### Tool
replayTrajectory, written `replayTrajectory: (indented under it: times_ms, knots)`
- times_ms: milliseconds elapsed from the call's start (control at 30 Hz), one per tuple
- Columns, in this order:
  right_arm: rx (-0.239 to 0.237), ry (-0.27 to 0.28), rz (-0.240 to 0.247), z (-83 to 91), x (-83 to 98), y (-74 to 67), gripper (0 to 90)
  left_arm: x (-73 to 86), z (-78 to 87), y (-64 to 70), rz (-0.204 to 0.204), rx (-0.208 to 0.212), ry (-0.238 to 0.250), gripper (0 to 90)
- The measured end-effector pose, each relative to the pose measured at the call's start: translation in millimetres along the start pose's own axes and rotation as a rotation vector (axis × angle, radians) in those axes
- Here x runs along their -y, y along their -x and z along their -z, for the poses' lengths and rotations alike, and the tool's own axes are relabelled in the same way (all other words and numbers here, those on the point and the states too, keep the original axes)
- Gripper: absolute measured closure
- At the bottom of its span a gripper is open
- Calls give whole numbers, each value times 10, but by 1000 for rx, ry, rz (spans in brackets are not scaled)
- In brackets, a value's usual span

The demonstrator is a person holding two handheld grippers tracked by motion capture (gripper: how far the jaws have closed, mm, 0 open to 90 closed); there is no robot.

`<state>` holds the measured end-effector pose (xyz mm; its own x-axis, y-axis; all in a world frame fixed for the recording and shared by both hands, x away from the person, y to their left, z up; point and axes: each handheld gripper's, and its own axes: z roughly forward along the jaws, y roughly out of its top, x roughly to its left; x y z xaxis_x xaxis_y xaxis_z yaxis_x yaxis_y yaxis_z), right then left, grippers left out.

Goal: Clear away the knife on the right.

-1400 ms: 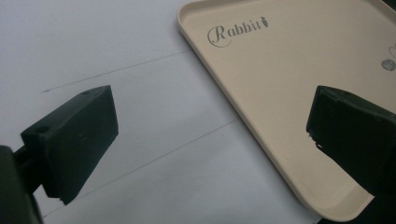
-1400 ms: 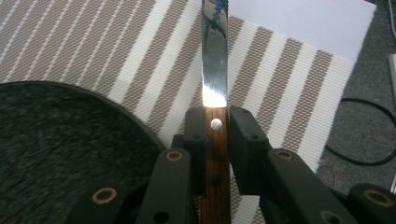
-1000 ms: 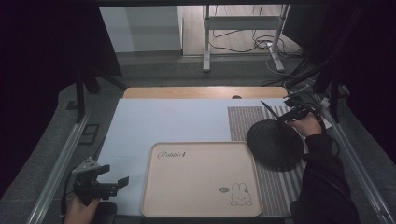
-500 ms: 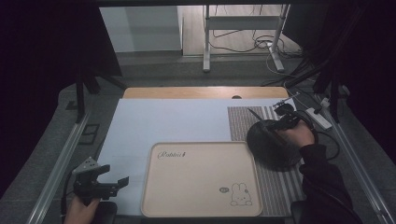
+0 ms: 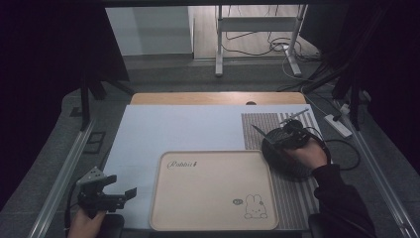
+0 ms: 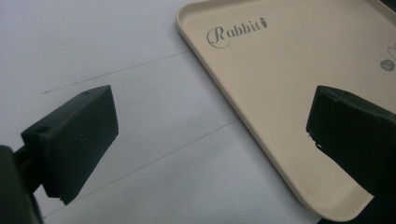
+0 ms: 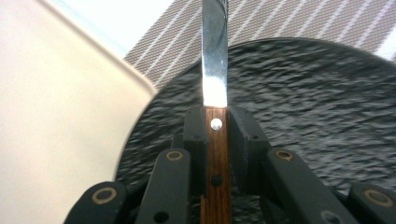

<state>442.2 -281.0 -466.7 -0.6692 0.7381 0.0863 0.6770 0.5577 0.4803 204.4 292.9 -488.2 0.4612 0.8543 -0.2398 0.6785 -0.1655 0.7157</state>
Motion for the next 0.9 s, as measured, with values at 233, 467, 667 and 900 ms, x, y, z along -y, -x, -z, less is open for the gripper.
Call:
replayTrajectory:
  times_ms: [233,467,667,900]
  knots:
    - [-21,0,25,-3,82,-207,771,1,0,-2,3,1,2,24]
    - [-44,-7,55,-16,175,-419,771,0,-1,-3,3,2,2,24]
    - [-70,-6,88,-9,229,-639,771,0,-1,-5,4,2,2,24]
    - [-94,-7,128,-17,273,-893,771,0,-1,-6,5,2,2,25]
